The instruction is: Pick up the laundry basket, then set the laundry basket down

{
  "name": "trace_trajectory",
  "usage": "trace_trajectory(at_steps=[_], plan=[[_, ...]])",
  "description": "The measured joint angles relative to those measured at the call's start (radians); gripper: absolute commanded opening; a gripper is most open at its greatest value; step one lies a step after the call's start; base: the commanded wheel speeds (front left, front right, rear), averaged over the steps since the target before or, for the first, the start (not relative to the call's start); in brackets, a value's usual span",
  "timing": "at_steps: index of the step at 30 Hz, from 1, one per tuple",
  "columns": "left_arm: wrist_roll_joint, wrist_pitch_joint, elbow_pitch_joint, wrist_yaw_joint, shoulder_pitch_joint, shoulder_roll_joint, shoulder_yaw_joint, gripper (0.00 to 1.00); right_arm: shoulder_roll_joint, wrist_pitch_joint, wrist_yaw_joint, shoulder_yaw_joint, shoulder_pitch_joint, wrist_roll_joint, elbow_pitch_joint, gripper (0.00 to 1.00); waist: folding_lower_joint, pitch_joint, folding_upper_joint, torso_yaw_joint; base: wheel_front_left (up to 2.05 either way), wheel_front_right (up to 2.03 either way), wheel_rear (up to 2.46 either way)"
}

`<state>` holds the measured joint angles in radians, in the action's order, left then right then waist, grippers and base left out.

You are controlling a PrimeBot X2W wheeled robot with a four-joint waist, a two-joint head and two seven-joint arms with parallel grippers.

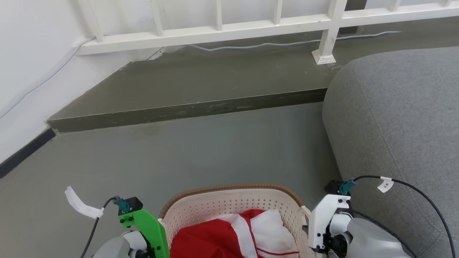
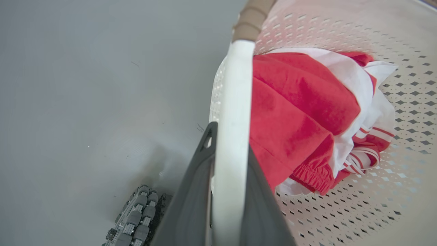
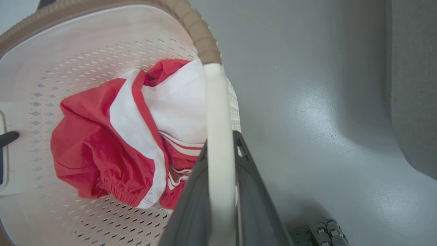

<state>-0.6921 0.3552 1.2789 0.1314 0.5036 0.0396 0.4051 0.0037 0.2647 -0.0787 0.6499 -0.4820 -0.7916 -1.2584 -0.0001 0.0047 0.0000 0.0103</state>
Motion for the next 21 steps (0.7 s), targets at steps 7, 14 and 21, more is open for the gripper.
trace_trajectory(at_steps=[7,14,21], plan=[[0.0,-0.018,-0.006,-0.01,-0.001,0.0,0.009,0.0,0.0,-0.003,0.002,0.003,0.0,0.0,0.003,0.0,0.0,0.008,0.0,-0.002,0.0,0.0,0.0],[0.0,-0.042,-0.027,-0.021,0.001,-0.001,0.021,0.0,-0.001,-0.024,0.012,0.005,-0.009,0.0,0.007,0.0,0.0,0.042,0.0,-0.003,0.0,0.0,0.0],[0.002,-0.085,-0.047,-0.032,0.034,-0.004,0.024,0.0,-0.002,-0.059,0.028,0.01,-0.059,0.004,0.02,0.0,0.0001,0.1,0.0,-0.005,0.0,0.0,0.0]])
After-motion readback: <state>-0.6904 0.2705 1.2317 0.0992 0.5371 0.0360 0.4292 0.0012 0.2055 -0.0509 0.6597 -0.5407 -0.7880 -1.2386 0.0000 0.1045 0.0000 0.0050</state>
